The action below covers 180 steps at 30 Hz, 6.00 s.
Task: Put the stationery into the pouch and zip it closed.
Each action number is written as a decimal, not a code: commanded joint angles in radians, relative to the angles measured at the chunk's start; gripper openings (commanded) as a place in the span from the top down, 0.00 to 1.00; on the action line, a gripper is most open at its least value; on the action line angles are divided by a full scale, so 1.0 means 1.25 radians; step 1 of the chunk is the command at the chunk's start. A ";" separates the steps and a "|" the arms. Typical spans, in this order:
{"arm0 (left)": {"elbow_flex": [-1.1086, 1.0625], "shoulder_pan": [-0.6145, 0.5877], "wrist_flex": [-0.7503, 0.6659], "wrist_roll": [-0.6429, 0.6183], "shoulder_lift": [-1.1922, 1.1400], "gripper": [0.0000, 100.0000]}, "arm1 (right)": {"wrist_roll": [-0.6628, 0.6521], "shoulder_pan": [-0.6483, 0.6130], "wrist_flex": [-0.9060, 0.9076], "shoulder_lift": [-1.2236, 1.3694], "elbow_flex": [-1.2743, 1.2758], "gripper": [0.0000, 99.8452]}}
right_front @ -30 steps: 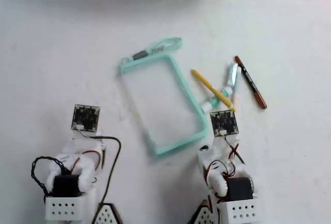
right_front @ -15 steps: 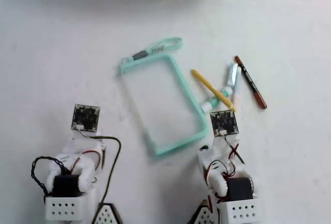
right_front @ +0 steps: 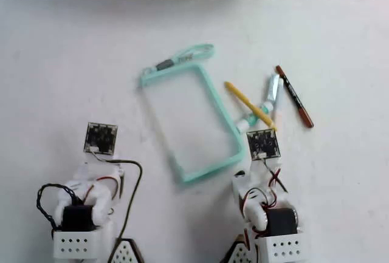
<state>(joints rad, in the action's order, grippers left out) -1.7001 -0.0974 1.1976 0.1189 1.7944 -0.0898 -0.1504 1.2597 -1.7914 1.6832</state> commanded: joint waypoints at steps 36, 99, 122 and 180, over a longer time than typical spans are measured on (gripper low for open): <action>0.005 -0.003 -0.011 -0.002 0.003 0.97 | -0.007 -0.051 0.003 -0.002 0.006 0.90; 0.005 -0.002 -0.012 -0.002 0.003 0.97 | -0.007 -0.465 -0.044 -0.002 0.006 0.89; 0.023 0.193 -0.015 0.285 0.004 0.97 | -0.075 0.018 -0.634 -0.007 0.005 0.89; 0.344 0.105 0.005 -0.058 -0.147 0.65 | -0.075 0.007 -0.603 -0.006 0.005 0.89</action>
<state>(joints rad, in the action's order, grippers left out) -1.3088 0.0253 1.1960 0.0146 1.6287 -0.1711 -0.1335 0.5002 -1.7914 1.6847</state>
